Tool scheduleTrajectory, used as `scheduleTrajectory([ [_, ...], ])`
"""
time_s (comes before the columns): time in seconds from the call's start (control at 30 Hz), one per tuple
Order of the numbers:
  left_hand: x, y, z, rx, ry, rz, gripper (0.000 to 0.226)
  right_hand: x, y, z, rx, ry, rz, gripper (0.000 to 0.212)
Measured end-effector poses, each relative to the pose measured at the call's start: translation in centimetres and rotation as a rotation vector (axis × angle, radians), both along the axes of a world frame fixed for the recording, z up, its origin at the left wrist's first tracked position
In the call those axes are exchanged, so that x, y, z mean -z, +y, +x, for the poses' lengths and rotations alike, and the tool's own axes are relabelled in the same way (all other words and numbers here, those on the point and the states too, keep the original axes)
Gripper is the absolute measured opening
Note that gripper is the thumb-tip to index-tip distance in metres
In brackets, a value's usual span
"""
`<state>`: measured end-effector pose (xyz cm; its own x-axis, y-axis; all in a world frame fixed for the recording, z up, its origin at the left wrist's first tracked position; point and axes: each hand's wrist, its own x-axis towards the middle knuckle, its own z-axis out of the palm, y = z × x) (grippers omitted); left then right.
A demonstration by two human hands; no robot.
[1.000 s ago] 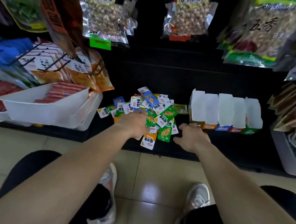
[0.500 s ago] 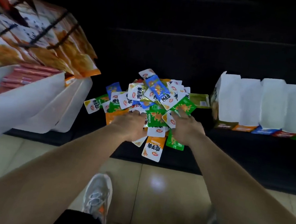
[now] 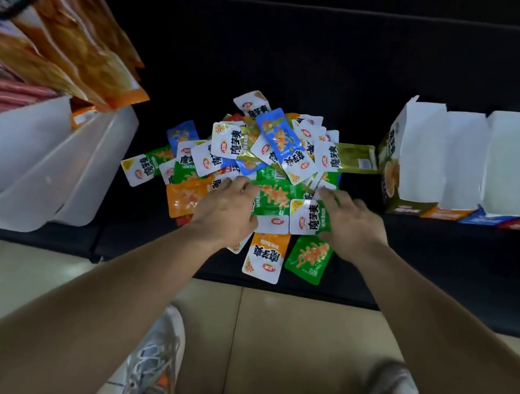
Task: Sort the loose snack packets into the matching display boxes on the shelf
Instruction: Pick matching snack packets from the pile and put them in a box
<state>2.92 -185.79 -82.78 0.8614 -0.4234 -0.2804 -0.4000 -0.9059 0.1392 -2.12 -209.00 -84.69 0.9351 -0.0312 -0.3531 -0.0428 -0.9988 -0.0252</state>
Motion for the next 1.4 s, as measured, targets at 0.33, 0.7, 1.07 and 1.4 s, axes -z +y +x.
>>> scheduleTrajectory([
  [0.33,1.7,0.4,1.0,-0.183,-0.115,0.081,0.067,0.1,-0.9,-0.4,0.223,-0.271,0.040,0.046],
  [0.7,-7.4,0.4,2.7,-0.260,0.226,-0.378,0.036,-11.1,-1.0,1.7,0.234,-0.036,0.758,0.037],
  [1.07,-15.0,0.4,-1.8,-0.514,0.723,-1.103,0.024,-13.6,0.5,-1.9,0.444,0.163,1.325,0.082],
  [1.4,-4.8,-3.1,-4.4,-0.680,0.805,-1.315,0.025,-5.6,4.0,-2.2,0.704,-0.100,1.400,0.053],
])
